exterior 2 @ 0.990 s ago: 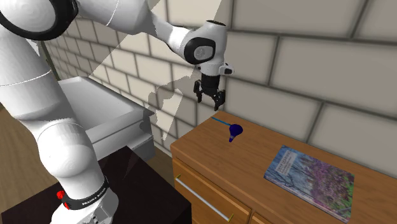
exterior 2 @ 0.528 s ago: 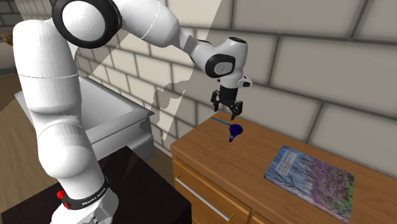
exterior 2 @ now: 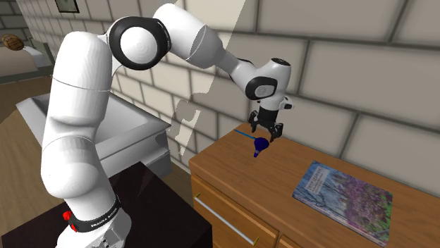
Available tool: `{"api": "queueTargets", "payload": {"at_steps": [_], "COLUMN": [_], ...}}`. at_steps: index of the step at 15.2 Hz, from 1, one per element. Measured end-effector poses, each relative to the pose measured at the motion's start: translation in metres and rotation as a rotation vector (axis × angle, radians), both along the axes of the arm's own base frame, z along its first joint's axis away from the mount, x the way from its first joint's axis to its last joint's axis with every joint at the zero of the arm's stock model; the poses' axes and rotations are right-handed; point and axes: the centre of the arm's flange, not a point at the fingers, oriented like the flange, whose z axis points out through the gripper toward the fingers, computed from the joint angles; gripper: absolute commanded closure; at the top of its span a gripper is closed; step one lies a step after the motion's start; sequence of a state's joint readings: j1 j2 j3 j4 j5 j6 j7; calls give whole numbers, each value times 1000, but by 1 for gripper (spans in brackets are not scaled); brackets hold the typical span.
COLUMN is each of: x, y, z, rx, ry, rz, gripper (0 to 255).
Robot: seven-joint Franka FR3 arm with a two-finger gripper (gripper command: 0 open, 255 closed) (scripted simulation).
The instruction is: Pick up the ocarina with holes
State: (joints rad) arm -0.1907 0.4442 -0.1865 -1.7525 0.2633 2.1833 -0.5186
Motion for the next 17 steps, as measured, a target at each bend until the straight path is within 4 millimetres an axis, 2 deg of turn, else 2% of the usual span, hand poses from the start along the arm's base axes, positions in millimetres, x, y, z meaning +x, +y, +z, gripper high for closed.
{"api": "queueTargets", "payload": {"at_steps": [6,7,17], "x": [1,1,1], "y": [0,-1,-1], "z": [-31,-33,-34], "rx": [0,0,0], "ry": [0,0,-2], "rz": [-1,-1,0], "gripper": [0,255,255]}}
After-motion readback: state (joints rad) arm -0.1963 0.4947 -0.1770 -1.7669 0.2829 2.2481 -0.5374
